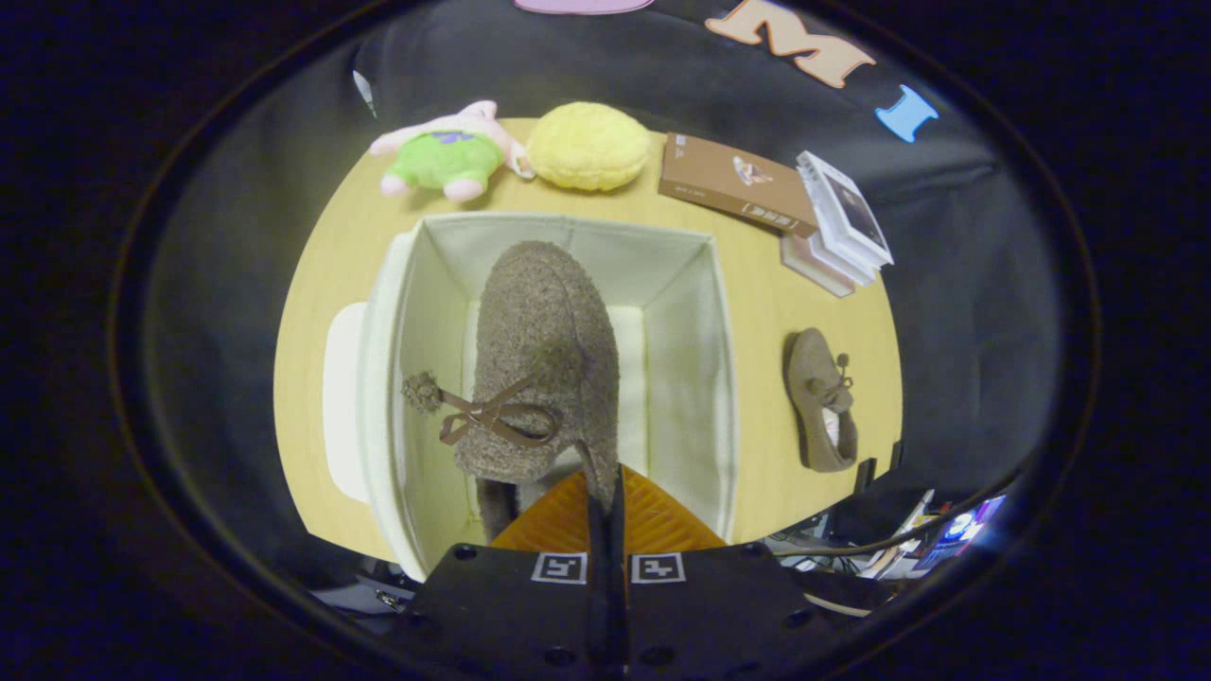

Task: Open the storage box then place both shoes into the box .Put the left shoe in first, then the right shoe, with the right side of both shoes facing outward in a uniform manner.

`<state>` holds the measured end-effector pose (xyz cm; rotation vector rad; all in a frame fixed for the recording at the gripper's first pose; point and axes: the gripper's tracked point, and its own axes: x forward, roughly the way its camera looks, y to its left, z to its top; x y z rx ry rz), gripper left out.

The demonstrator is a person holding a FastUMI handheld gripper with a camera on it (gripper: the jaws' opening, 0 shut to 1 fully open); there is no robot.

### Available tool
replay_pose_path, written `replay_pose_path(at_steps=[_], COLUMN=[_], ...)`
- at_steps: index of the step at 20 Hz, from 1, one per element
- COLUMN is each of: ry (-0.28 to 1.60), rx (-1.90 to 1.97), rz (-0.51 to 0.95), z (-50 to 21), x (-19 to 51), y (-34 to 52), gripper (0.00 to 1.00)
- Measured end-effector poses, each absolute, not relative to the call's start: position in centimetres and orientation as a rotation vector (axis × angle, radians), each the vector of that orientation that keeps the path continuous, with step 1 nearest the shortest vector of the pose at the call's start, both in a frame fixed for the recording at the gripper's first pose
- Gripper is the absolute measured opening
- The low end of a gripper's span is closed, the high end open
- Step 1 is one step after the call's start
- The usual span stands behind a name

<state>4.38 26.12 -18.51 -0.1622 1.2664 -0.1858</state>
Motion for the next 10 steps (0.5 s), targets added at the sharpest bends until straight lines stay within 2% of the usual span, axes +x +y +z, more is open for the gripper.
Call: replay_pose_path(at_steps=[10], ry=[1.355], rx=[-0.076], rz=[-0.059], z=[-25.9], x=[5.2], y=[29.8], gripper=[0.04])
